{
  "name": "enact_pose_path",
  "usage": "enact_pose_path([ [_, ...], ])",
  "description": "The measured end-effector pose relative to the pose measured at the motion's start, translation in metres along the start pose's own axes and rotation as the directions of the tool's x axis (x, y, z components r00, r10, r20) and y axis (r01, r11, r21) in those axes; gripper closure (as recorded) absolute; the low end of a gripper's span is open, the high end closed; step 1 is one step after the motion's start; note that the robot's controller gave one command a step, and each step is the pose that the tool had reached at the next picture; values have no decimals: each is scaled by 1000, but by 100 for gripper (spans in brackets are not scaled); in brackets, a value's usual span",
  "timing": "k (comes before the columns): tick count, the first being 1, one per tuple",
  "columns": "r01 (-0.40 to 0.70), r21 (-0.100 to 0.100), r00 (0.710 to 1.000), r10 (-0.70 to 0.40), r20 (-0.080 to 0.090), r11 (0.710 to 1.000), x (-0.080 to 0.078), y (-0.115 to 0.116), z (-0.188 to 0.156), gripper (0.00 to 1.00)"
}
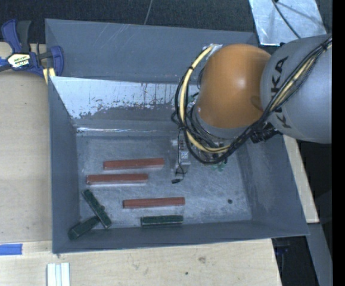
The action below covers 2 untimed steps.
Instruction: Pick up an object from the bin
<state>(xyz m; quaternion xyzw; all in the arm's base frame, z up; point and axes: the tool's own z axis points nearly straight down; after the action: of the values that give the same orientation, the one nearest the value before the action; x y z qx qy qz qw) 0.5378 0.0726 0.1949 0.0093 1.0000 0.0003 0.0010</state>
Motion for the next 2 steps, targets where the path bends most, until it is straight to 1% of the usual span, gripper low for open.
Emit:
enact_pose_path([
  [1, -14, 1, 1000, 14, 3, 1000, -8, -10, -2, 100],
  [2, 93, 0, 996, -93, 6, 996, -25, -12, 10, 100],
])
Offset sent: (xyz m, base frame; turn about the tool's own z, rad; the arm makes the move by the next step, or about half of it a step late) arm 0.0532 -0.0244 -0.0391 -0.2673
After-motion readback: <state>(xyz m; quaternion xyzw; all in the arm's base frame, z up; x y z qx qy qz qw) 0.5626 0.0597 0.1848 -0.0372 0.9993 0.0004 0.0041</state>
